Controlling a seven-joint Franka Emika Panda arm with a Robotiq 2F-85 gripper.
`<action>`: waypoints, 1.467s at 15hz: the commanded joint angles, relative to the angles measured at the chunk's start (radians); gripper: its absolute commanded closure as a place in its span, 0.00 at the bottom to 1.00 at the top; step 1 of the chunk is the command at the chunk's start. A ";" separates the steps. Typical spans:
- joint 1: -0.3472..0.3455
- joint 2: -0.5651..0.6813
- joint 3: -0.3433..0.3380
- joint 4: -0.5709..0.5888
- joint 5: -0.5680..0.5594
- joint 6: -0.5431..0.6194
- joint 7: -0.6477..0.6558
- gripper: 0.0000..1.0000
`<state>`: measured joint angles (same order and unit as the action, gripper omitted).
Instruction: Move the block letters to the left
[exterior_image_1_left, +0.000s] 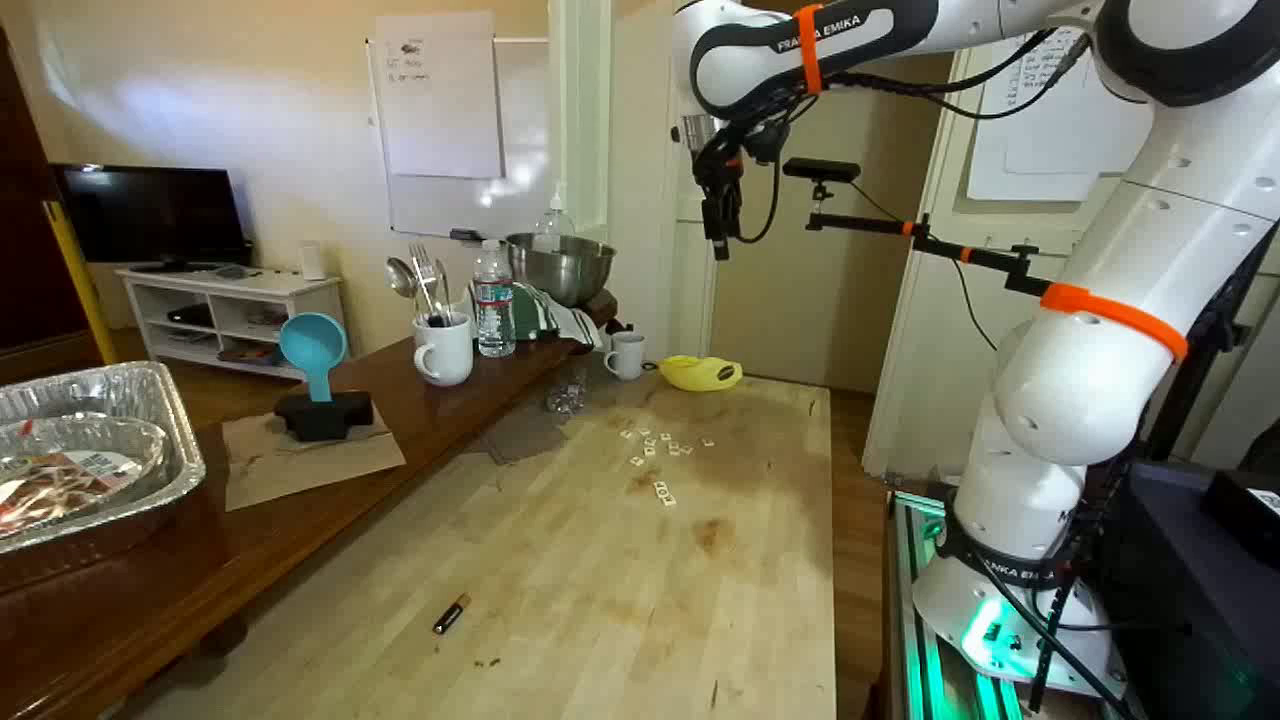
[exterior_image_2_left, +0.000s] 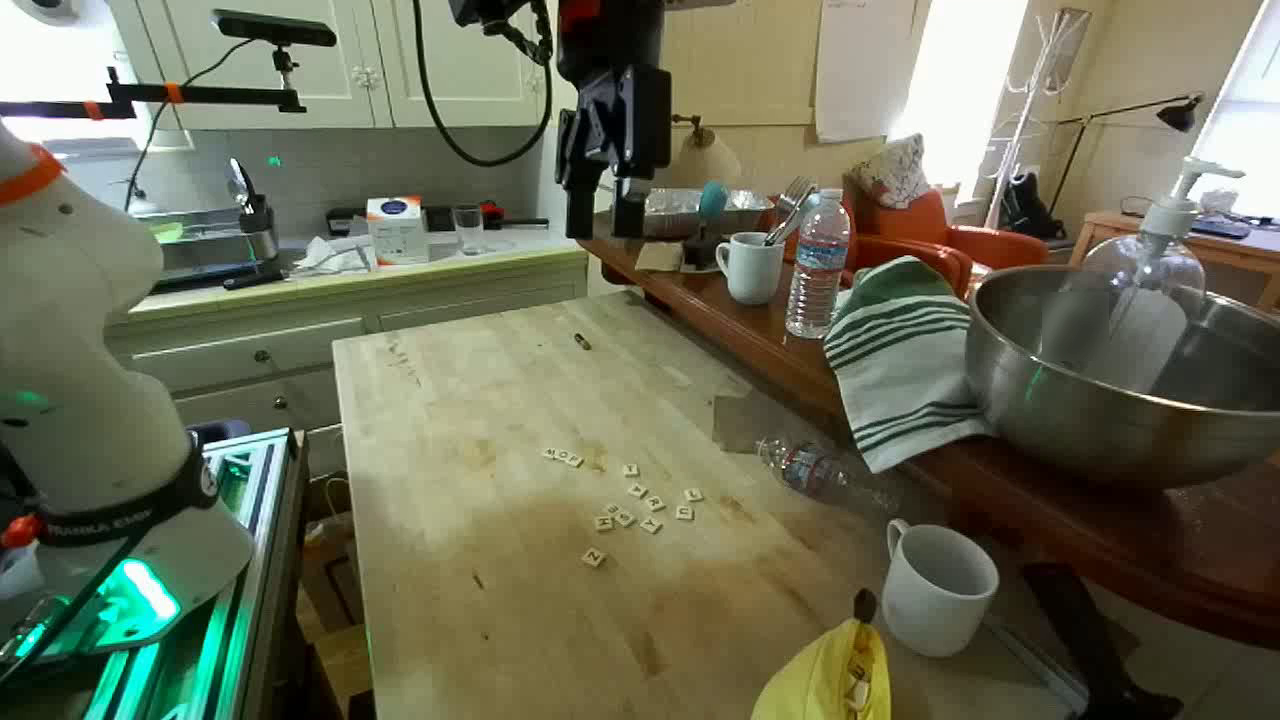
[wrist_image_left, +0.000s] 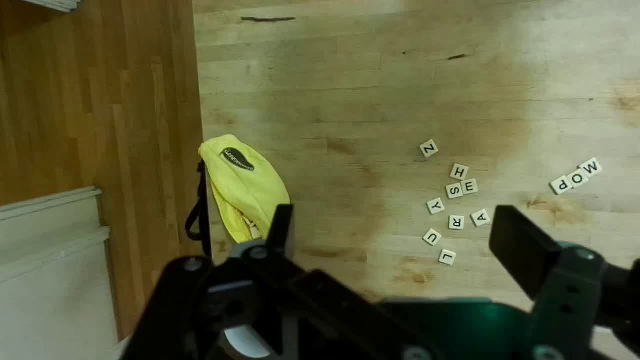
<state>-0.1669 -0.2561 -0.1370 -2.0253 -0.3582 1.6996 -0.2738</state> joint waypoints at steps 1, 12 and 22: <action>0.013 0.001 -0.011 0.003 -0.002 -0.004 0.002 0.00; 0.068 -0.019 0.009 -0.101 0.078 0.075 -0.022 0.00; 0.164 0.027 0.038 -0.341 0.221 0.424 -0.156 0.00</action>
<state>-0.0140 -0.2432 -0.0979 -2.3066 -0.1665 2.0269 -0.3823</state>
